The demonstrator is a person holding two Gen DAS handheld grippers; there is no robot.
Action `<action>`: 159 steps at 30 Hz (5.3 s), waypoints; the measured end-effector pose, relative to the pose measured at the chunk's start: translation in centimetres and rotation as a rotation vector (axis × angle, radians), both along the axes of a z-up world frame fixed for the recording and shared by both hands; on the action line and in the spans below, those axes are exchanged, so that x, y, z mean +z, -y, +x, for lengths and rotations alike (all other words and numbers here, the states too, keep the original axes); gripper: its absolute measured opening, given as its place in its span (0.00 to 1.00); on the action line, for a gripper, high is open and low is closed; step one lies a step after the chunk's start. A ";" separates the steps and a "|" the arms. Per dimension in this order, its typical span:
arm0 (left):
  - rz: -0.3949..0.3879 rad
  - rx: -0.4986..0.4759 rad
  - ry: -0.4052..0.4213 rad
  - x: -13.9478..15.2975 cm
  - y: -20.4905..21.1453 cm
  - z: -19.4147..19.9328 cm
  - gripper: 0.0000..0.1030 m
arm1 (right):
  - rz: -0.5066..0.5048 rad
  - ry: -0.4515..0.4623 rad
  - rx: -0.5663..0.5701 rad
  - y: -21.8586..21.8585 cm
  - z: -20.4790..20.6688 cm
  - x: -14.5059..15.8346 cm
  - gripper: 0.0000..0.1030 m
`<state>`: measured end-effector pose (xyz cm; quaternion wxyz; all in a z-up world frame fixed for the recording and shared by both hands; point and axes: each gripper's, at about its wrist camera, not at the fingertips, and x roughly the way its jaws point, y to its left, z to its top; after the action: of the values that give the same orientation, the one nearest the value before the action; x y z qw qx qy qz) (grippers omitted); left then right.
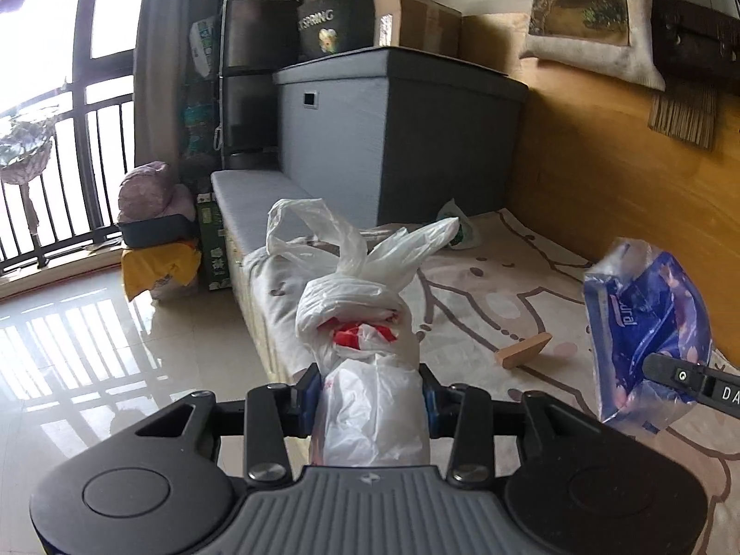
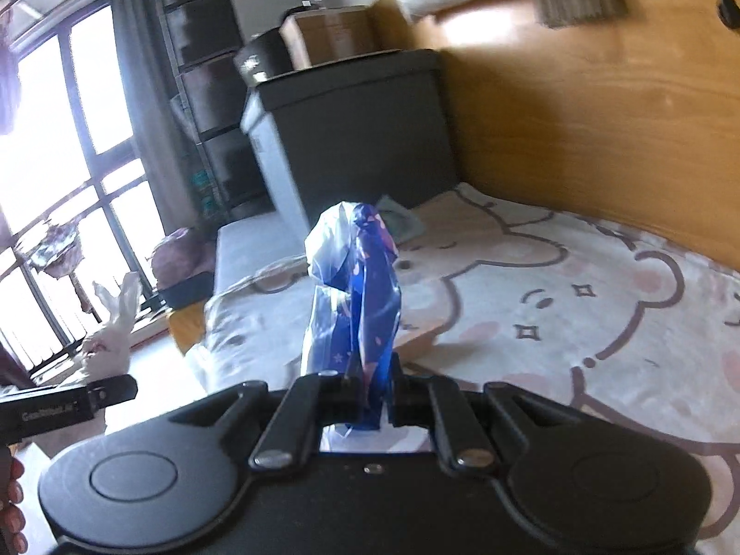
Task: Collect trash
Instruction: 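Lift and carry the wrapper and white bag with both tools toward the wastebasket, then open both tools over the wastebasket to drop the wrapper and bag, then move both open tools back up toward the mattress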
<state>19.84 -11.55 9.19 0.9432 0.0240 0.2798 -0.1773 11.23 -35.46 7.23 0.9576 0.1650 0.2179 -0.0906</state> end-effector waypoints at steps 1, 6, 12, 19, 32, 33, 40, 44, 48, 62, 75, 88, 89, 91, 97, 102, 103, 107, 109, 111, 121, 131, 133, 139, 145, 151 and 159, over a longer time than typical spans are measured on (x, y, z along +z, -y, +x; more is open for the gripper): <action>-0.003 0.005 0.000 0.3 -0.6 -0.4 0.41 | -0.008 -0.001 0.012 -0.7 -0.2 0.4 0.09; -0.028 0.024 0.009 1.6 -3.2 -2.5 0.41 | -0.034 -0.003 0.065 -4.2 -1.1 2.3 0.09; -0.042 0.068 0.007 2.8 -6.8 -4.8 0.41 | -0.055 -0.019 0.124 -8.1 -1.9 3.5 0.09; -0.010 0.132 0.000 2.3 -10.9 -5.5 0.41 | -0.058 -0.023 0.205 -12.4 -1.9 4.1 0.09; 0.004 0.251 -0.150 -6.0 -17.1 -0.9 0.41 | -0.044 -0.150 0.375 -19.6 3.3 -1.8 0.09; 0.007 0.254 -0.165 -6.9 -17.4 -0.4 0.41 | -0.043 -0.168 0.386 -20.0 4.0 -2.6 0.09; 0.017 0.273 -0.279 -14.6 -20.3 2.8 0.41 | -0.077 -0.311 0.462 -23.9 8.4 -9.6 0.09; 0.035 0.263 -0.345 -19.0 -21.2 4.6 0.41 | -0.096 -0.404 0.485 -25.7 11.2 -14.2 0.09; 0.073 0.228 -0.394 -23.0 -21.2 6.0 0.41 | -0.126 -0.480 0.514 -27.3 13.5 -18.4 0.09; 0.160 0.082 -0.586 -34.1 -22.5 8.5 0.41 | -0.301 -0.733 0.694 -31.3 19.1 -29.8 0.10; 0.210 0.063 -0.634 -37.4 -22.7 10.7 0.42 | -0.286 -0.756 0.683 -32.2 21.5 -32.4 0.32; 0.174 0.109 -0.669 -36.4 -23.0 10.5 0.79 | -0.189 -0.806 0.693 -31.1 22.4 -32.4 0.51; 0.170 0.115 -0.671 -36.2 -23.0 10.4 0.81 | -0.181 -0.806 0.694 -31.1 22.4 -32.2 0.53; 0.162 0.119 -0.673 -35.7 -23.0 10.3 0.86 | -0.172 -0.800 0.697 -31.0 22.3 -31.9 0.59; 0.151 0.156 -0.673 -34.3 -23.0 10.1 0.92 | -0.165 -0.772 0.700 -30.6 22.3 -30.4 0.73; 0.132 0.206 -0.661 -32.2 -23.7 10.1 0.96 | -0.155 -0.747 0.683 -30.0 22.3 -28.6 0.87; 0.128 0.218 -0.656 -31.7 -23.8 10.2 0.97 | -0.153 -0.741 0.681 -29.8 22.2 -28.3 0.90; 0.120 0.258 -0.632 -29.6 -24.4 10.3 0.99 | -0.152 -0.705 0.676 -29.7 22.0 -26.6 0.97; 0.114 0.278 -0.620 -28.6 -24.7 10.2 1.00 | -0.148 -0.684 0.678 -29.6 21.9 -25.8 1.00; 0.106 0.297 -0.610 -27.6 -25.1 10.0 1.00 | -0.150 -0.669 0.682 -29.6 21.8 -25.0 1.00; 0.056 0.363 -0.537 -22.7 -25.9 8.4 1.00 | -0.187 -0.567 0.687 -29.3 20.5 -20.4 1.00; 0.002 0.370 -0.386 -17.2 -24.9 7.8 1.00 | -0.195 -0.397 0.614 -26.4 19.3 -13.0 1.00; -0.011 0.368 -0.353 -16.1 -24.4 8.0 1.00 | -0.193 -0.358 0.578 -25.4 19.1 -11.5 1.00; -0.030 0.342 -0.239 -12.9 -22.0 8.5 1.00 | -0.191 -0.254 0.476 -21.9 18.5 -8.1 1.00; -0.049 0.287 -0.152 -10.2 -18.3 9.7 1.00 | -0.195 -0.174 0.374 -17.2 18.5 -5.4 1.00; -0.063 0.217 -0.080 -8.4 -14.4 11.2 1.00 | -0.179 -0.107 0.239 -11.1 17.9 -3.7 1.00; -0.080 0.120 -0.010 -7.4 -9.1 12.5 1.00 | -0.166 -0.090 0.092 -4.3 16.8 -4.1 1.00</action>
<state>32.39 -2.46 1.81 0.9510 -0.0311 0.2781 -0.1318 27.99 -31.16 3.14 0.9604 0.0707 0.2598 -0.0713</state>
